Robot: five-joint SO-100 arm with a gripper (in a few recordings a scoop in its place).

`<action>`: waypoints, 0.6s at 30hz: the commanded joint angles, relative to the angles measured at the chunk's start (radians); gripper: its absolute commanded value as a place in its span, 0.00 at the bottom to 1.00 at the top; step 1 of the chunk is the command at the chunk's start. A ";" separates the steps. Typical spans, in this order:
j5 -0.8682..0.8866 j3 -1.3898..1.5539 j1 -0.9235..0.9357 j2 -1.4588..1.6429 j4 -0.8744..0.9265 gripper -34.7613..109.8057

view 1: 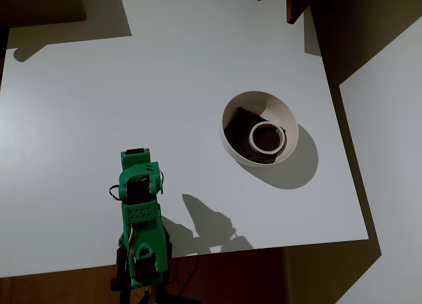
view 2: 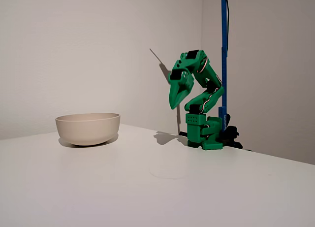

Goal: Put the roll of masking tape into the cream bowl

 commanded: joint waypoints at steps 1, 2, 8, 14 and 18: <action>-0.003 0.130 -0.006 0.120 -0.048 0.18; -0.003 0.170 -0.008 0.147 -0.052 0.18; -0.023 0.405 -0.002 0.368 -0.049 0.18; -0.044 0.514 0.038 0.492 -0.003 0.18; -0.038 0.545 0.038 0.492 -0.005 0.18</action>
